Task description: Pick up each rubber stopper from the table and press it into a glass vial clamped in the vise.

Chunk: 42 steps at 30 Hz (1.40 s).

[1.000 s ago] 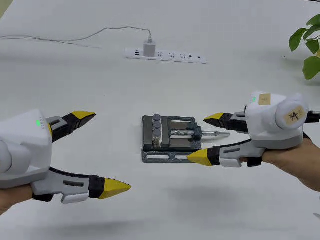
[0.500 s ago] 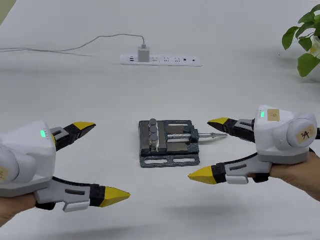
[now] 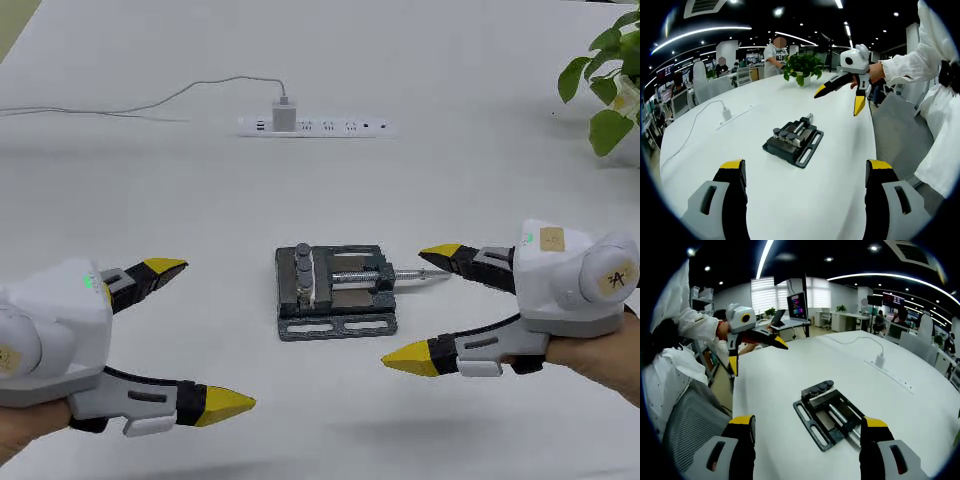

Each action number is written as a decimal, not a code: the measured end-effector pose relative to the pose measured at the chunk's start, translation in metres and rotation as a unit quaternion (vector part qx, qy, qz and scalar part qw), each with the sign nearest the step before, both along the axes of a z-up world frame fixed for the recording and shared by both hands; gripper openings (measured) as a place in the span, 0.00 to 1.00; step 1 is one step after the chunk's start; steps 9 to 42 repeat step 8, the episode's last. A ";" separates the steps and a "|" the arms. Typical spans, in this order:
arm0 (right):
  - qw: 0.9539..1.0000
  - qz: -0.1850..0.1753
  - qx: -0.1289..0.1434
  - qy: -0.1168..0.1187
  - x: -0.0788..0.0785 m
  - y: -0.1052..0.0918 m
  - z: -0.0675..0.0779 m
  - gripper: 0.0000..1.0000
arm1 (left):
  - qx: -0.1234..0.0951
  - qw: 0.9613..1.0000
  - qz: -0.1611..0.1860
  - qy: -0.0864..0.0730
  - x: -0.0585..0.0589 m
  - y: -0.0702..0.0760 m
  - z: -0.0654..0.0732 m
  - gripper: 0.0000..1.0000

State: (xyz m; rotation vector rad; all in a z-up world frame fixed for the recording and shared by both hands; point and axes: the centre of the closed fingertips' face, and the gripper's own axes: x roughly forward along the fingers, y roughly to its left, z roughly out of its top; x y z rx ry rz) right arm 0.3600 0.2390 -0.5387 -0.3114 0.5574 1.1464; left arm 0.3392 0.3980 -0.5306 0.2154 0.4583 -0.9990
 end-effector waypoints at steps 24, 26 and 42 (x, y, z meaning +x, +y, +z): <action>1.000 -0.002 0.000 -0.003 0.000 -0.003 0.003 0.85 | 0.001 1.000 0.000 -0.001 -0.002 0.000 0.001 0.99; 1.000 -0.002 0.000 -0.003 0.000 -0.003 0.003 0.85 | 0.001 1.000 0.000 -0.001 -0.002 0.000 0.001 0.99; 1.000 -0.002 0.000 -0.003 0.000 -0.003 0.003 0.85 | 0.001 1.000 0.000 -0.001 -0.002 0.000 0.001 0.99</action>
